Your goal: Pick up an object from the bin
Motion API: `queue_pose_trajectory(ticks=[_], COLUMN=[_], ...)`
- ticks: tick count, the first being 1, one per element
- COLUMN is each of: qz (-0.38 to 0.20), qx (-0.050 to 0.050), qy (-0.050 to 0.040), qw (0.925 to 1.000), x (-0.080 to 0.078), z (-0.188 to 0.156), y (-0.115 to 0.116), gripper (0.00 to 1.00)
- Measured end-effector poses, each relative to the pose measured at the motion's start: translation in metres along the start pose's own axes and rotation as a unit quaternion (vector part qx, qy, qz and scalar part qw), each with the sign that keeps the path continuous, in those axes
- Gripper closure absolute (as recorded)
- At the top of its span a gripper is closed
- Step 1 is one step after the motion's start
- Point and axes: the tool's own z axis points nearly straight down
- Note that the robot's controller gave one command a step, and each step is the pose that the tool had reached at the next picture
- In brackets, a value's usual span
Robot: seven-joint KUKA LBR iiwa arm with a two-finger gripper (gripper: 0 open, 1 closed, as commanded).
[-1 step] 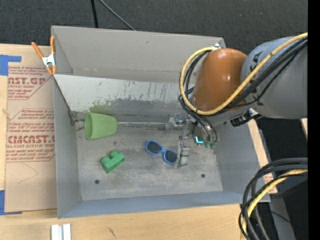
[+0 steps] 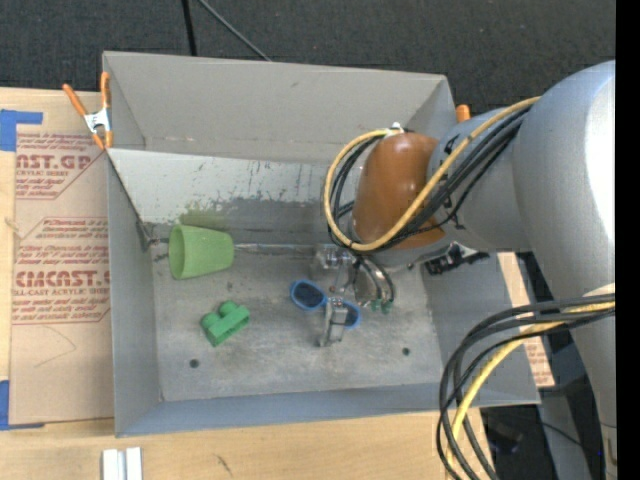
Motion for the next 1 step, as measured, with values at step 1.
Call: queue_pose_trajectory(ticks=[1], qz=[0.0], qx=[0.0], qy=[-0.0026], qw=[1.0], x=[-0.0014], z=[-0.0047], y=[-0.0001], gripper=[1.0])
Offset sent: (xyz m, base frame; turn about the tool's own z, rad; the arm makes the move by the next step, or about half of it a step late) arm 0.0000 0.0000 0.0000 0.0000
